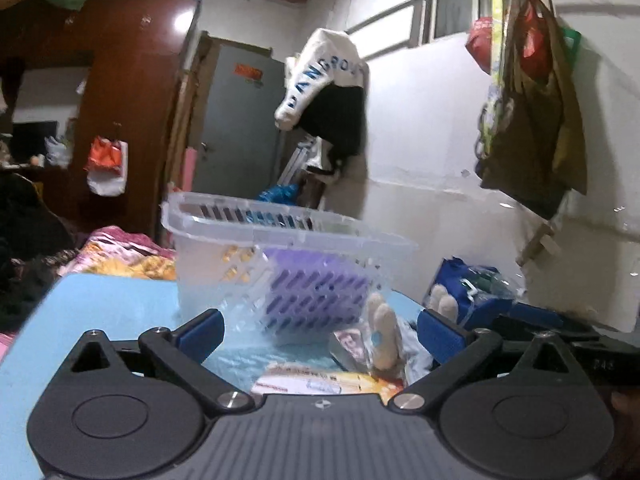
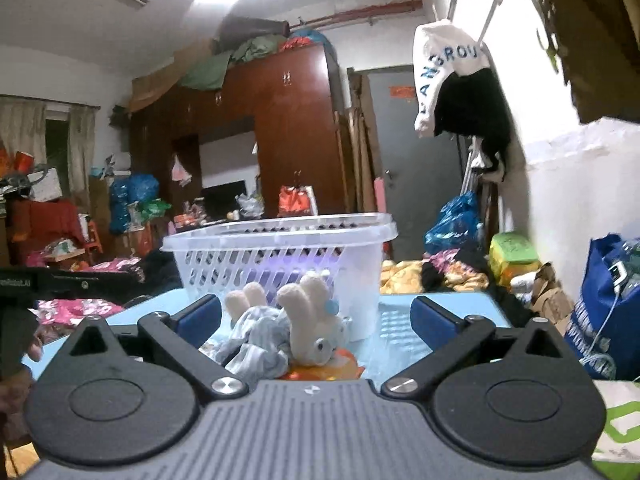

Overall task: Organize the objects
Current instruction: 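Grasp the plush bunny toy with the left tool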

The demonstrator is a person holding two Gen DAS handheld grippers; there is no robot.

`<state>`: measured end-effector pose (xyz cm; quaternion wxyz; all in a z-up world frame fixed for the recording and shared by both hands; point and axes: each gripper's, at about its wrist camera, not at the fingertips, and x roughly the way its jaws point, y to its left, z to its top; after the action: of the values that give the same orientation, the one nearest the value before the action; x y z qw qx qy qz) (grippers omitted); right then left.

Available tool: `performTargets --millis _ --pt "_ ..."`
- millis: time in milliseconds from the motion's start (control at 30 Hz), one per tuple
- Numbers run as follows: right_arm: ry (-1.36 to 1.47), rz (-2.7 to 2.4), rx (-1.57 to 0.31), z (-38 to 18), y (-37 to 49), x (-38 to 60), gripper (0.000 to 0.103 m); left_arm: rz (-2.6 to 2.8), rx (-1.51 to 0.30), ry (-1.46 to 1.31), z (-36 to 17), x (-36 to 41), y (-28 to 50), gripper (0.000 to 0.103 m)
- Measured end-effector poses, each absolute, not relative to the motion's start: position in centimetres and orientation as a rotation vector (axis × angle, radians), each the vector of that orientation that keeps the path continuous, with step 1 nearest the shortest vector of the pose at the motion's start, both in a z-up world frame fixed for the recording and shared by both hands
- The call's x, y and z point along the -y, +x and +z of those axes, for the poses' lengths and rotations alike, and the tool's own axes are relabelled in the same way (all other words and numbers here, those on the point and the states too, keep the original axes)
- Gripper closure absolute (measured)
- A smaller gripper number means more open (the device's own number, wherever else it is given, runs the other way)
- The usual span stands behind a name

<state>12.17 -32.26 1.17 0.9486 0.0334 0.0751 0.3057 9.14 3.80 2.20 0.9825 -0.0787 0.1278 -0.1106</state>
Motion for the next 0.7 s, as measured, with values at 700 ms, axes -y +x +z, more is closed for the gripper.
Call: performTargets --millis 700 --pt "-0.032 0.577 -0.163 0.3 12.6 30.2 0.033 -0.209 -0.382 -0.066 3.2 1.3 13.1 0.016"
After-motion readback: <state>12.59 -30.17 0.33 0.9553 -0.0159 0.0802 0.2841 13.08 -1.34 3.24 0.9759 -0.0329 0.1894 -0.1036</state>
